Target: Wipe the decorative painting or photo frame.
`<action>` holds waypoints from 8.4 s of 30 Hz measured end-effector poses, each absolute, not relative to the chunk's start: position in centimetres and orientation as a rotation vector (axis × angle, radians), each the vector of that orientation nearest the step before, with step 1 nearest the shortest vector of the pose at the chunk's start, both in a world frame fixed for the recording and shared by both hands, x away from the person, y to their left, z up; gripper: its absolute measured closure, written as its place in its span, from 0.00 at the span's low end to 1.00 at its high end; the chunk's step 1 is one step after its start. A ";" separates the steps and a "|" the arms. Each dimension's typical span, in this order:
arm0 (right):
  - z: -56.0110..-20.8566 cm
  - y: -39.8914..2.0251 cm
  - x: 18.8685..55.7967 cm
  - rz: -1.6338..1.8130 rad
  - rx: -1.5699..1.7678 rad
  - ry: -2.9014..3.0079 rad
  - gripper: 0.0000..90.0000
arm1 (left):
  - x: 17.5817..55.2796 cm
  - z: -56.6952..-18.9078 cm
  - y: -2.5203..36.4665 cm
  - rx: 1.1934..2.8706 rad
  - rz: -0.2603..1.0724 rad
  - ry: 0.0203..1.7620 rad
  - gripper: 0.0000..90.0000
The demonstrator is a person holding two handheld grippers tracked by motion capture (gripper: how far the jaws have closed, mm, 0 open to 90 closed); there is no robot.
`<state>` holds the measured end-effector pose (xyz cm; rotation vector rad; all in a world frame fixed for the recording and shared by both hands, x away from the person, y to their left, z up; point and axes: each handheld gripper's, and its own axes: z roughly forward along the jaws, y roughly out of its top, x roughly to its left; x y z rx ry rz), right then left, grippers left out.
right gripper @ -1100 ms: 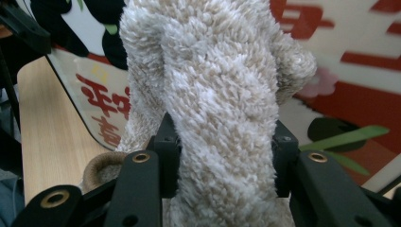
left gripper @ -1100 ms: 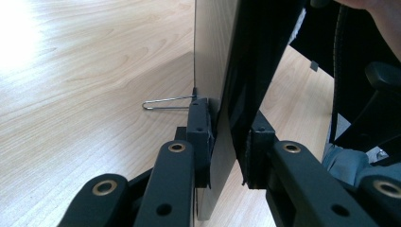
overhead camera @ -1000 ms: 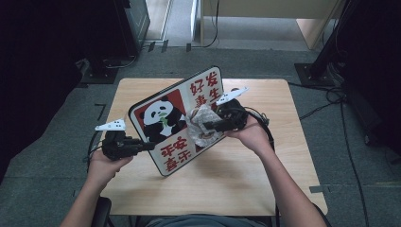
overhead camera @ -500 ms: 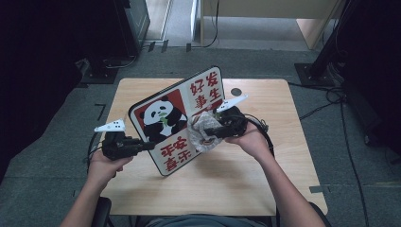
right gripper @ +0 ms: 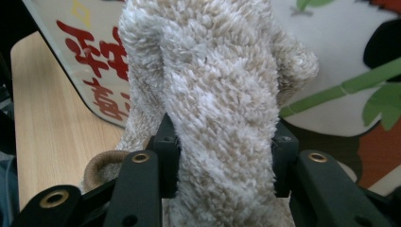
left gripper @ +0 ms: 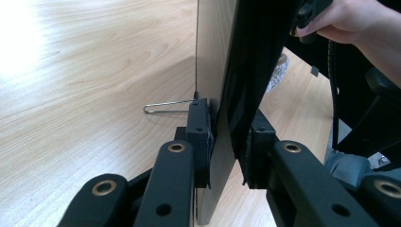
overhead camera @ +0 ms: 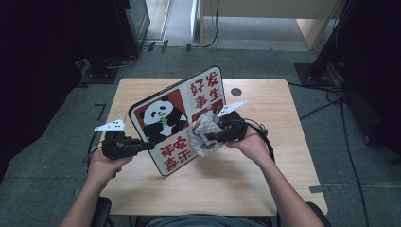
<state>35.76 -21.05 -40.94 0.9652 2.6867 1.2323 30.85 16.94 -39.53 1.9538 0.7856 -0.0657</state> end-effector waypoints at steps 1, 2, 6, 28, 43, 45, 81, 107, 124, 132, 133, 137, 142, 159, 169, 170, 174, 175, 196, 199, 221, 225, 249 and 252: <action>-41.1 -21.1 35.7 1.228 0.972 2.688 0.66 | 30.8 -39.5 16.9 1.955 -0.066 0.785 0.86; -41.3 -21.1 35.6 1.228 0.967 2.689 0.66 | 30.8 -39.5 16.9 1.955 -0.064 0.782 0.86; -42.3 -21.3 35.5 1.224 0.988 2.698 0.66 | 30.8 -39.5 16.9 1.957 -0.063 0.781 0.86; -47.3 -21.8 34.9 1.111 1.054 2.803 0.67 | 30.6 -39.5 16.8 1.956 -0.070 0.791 0.85; -44.0 -22.7 35.0 1.237 1.050 2.757 0.70 | 30.8 -39.6 16.8 1.953 -0.066 0.788 0.85; -43.0 -22.6 35.0 1.243 1.055 2.747 0.70 | 30.8 -39.6 16.9 1.954 -0.071 0.788 0.84; -26.1 -17.9 37.4 1.274 0.863 2.628 0.71 | 30.4 -39.2 17.0 1.959 -0.038 0.762 0.86; -28.6 -16.9 37.2 1.237 0.851 2.665 0.71 | 30.6 -39.2 17.1 1.980 -0.022 0.736 0.87; -32.1 -16.9 36.4 1.256 0.858 2.704 0.70 | 30.6 -39.2 17.2 1.979 -0.033 0.736 0.87; -34.2 -17.4 36.0 1.259 0.876 2.722 0.70 | 30.6 -39.2 17.2 1.978 -0.026 0.736 0.87; -34.6 -17.5 35.9 1.282 0.895 2.714 0.70 | 30.6 -39.2 17.2 1.980 -0.025 0.736 0.87; -35.3 -17.6 35.8 1.287 0.905 2.713 0.70 | 30.6 -39.2 17.2 1.979 -0.024 0.736 0.87; -36.4 -17.7 35.6 1.291 0.906 2.715 0.70 | 30.6 -39.1 17.2 1.986 -0.020 0.730 0.87; -40.7 -18.2 34.4 1.259 0.938 2.742 0.70 | 30.6 -39.1 17.1 1.988 -0.018 0.733 0.87; -42.8 -18.5 33.8 1.267 0.970 2.739 0.70 | 30.6 -39.1 17.2 1.990 -0.017 0.728 0.87; -43.0 -18.5 33.8 1.273 0.978 2.737 0.70 | 30.6 -39.1 17.2 1.991 -0.016 0.728 0.87; -43.5 -18.6 33.6 1.258 0.993 2.749 0.70 | 30.5 -39.1 17.1 1.989 -0.015 0.730 0.87; -43.8 -18.7 33.6 1.243 0.996 2.758 0.70 | 30.5 -39.1 17.2 1.989 -0.016 0.729 0.87; -46.8 -19.0 33.4 1.150 0.982 2.833 0.70 | 30.5 -39.1 17.2 1.988 -0.018 0.729 0.87; -46.4 -19.1 33.4 1.169 0.988 2.832 0.70 | 30.5 -39.1 17.2 1.987 -0.017 0.731 0.87; -37.7 -19.3 33.9 1.280 0.965 2.748 0.70 | 30.5 -39.1 17.2 1.982 -0.026 0.739 0.87; -35.7 -19.2 34.3 1.294 0.946 2.740 0.70 | 30.5 -39.1 17.2 1.982 -0.026 0.739 0.87; -25.5 -15.0 36.1 1.321 0.793 2.679 0.70 | 30.5 -39.2 17.2 1.971 -0.033 0.748 0.87; -24.6 -14.1 36.0 1.318 0.769 2.672 0.70 | 30.5 -39.2 17.2 1.970 -0.032 0.748 0.87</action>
